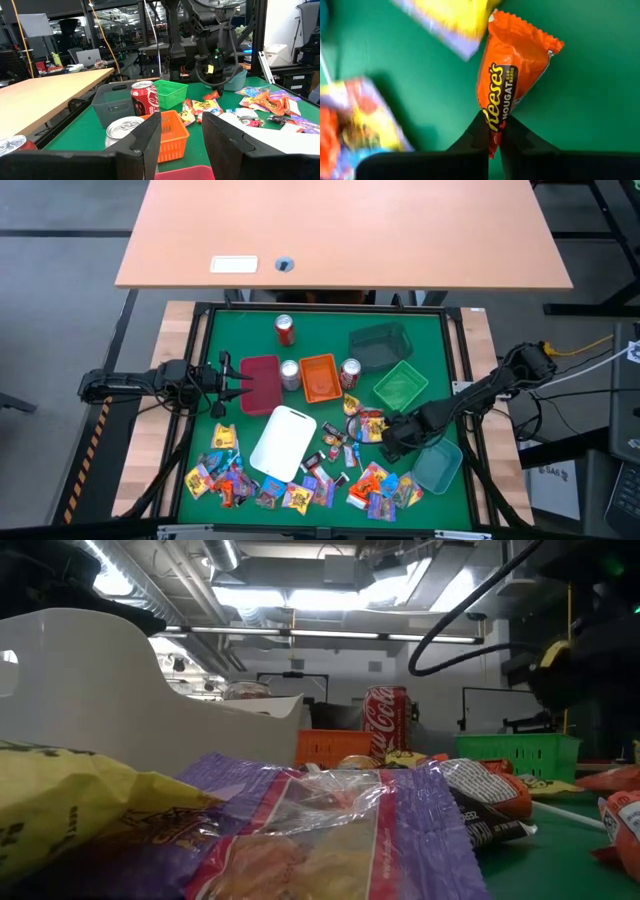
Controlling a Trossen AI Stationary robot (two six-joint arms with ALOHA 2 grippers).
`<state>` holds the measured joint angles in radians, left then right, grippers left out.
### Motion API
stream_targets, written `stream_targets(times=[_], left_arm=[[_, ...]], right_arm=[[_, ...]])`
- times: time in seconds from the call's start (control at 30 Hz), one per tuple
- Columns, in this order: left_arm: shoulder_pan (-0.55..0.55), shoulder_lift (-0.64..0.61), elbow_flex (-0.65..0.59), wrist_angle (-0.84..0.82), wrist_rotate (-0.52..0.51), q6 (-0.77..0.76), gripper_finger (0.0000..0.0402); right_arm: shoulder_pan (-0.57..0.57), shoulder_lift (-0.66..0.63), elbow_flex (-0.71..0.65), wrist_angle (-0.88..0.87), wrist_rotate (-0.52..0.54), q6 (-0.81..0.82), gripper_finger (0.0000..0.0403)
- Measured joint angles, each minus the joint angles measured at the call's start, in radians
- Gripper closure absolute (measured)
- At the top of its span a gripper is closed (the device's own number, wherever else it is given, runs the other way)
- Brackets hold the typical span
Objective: Sort candy
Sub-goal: Put the orange candy into the black bin
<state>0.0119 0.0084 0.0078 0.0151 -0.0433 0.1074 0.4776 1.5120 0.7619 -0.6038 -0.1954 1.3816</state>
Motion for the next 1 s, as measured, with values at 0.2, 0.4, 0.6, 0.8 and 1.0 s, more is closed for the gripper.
stream_targets(times=[0.2, 0.4, 0.6, 0.8, 1.0], left_arm=[[0.000, 0.000, 0.000, 0.000, 0.000, 0.000, 0.0269], [0.000, 0.000, 0.000, 0.000, 0.000, 0.000, 0.0269], [0.000, 0.000, 0.000, 0.000, 0.000, 0.000, 0.0269], [0.000, 0.000, 0.000, 0.000, 0.000, 0.000, 0.0269], [0.000, 0.000, 0.000, 0.000, 0.000, 0.000, 0.0269]], right_arm=[[0.001, -0.002, 0.156, -0.217, -0.008, -0.121, 0.0366], [0.000, -0.003, 0.302, -0.427, 0.083, -0.239, 0.0378], [-0.039, -0.004, 0.419, -0.642, 0.218, -0.348, 0.0377], [-0.208, -0.004, 0.484, -0.763, 0.352, -0.621, 0.0375], [-0.452, -0.004, 0.487, -0.708, 0.450, -0.987, 0.0375]])
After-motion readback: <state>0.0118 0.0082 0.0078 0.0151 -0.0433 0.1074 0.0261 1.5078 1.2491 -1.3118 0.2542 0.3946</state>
